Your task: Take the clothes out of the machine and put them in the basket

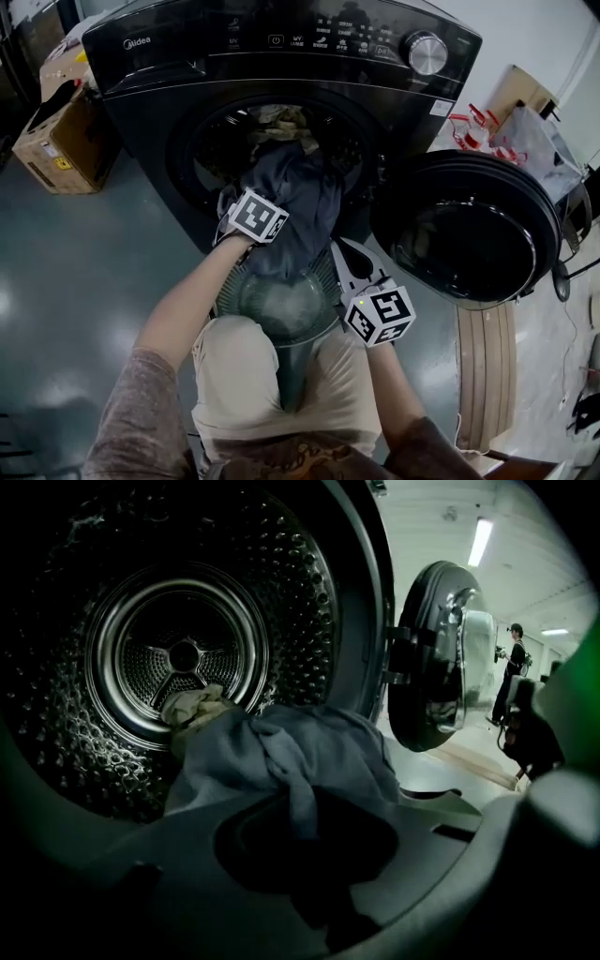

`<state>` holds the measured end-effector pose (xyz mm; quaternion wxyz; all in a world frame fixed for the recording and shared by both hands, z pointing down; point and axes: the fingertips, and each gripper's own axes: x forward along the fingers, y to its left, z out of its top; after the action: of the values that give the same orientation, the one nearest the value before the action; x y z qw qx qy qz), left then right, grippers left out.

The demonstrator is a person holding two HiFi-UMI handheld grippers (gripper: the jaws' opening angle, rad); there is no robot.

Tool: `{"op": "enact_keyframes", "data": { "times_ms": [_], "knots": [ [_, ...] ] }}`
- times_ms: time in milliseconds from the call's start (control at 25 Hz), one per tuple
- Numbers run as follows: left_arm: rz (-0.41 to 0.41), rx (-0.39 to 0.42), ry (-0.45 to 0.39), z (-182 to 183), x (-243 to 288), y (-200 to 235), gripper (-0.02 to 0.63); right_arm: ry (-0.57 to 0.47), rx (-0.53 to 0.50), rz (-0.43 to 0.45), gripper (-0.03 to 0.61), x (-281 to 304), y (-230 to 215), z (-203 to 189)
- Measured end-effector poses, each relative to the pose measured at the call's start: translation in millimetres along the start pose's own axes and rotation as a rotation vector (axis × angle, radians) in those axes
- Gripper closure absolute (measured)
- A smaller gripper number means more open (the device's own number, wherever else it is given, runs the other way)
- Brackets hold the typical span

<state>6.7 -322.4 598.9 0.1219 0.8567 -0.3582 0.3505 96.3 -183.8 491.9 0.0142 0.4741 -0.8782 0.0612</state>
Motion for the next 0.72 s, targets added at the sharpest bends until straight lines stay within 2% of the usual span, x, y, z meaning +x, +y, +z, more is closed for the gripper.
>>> {"op": "enact_keyframes", "data": {
  "times_ms": [160, 480, 720],
  "knots": [
    [-0.041, 0.015, -0.013, -3, -25, -28, 0.558, -0.016, -0.001, -0.001, 0.581, -4, -4, 4],
    [-0.061, 0.068, -0.021, -20, -73, -69, 0.575, -0.031, -0.003, 0.023, 0.581, -1, -4, 7],
    [-0.080, 0.060, -0.009, -39, -99, -89, 0.575, -0.027, -0.014, 0.067, 0.581, 12, 7, 4]
  ]
}}
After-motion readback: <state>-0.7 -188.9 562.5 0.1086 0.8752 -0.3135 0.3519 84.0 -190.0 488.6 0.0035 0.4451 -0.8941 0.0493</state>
